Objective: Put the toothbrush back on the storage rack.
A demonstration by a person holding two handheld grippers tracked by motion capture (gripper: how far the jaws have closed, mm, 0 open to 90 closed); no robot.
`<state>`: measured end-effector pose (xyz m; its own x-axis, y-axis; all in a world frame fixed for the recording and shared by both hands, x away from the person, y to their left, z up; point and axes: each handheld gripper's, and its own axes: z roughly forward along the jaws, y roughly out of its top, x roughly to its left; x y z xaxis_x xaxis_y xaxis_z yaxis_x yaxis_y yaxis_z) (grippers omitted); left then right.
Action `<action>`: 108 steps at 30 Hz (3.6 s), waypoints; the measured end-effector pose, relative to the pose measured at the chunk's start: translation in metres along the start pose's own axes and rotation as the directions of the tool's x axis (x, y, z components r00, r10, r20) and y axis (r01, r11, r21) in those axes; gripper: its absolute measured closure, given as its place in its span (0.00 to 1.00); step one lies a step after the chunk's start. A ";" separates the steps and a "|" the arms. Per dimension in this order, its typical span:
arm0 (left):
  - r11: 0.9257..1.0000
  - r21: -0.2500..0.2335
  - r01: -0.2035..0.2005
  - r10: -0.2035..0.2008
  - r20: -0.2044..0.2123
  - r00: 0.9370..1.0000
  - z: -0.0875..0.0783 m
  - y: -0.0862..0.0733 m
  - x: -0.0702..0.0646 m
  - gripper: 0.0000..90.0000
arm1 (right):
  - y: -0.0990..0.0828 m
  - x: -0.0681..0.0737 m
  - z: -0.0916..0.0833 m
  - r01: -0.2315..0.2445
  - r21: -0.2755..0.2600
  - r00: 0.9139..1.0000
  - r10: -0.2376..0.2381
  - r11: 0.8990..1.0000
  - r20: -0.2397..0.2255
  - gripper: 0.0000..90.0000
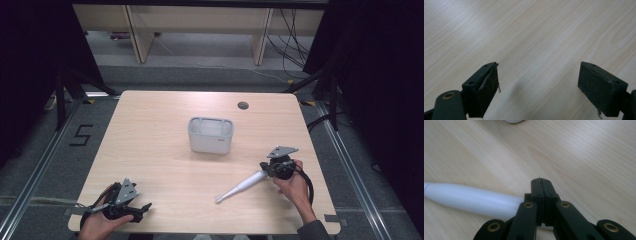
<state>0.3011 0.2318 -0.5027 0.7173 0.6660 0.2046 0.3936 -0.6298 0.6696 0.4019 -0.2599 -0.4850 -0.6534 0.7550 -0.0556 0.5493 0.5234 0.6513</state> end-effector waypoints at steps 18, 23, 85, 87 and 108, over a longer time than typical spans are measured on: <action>1.000 -0.011 0.001 -0.001 0.000 1.000 0.001 0.000 0.000 0.18 | -0.026 0.005 -0.021 -0.016 0.018 1.000 0.016 1.000 0.013 1.00; 1.000 -0.012 0.003 -0.003 0.002 1.000 0.001 0.001 0.000 0.18 | -0.032 0.008 -0.025 -0.019 0.027 1.000 0.019 0.999 0.010 1.00; 1.000 -0.005 -0.007 0.007 0.007 1.000 0.003 0.001 0.000 0.18 | -0.033 0.054 -0.052 -0.098 -0.016 0.995 0.097 0.995 -0.034 0.67; 1.000 -0.004 0.003 -0.003 0.001 1.000 0.004 0.001 -0.001 0.18 | -0.029 0.055 -0.051 -0.089 -0.019 0.996 0.088 0.996 -0.031 0.64; 1.000 -0.009 0.008 -0.008 0.003 1.000 0.004 0.001 -0.001 0.18 | 0.009 0.063 -0.017 -0.114 0.086 0.992 0.119 0.990 -0.053 0.39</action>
<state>0.3027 0.2289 -0.5054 0.7159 0.6699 0.1969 0.3947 -0.6208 0.6774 0.3572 -0.2144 -0.4695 -0.6104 0.7896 0.0624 0.6627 0.4660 0.5863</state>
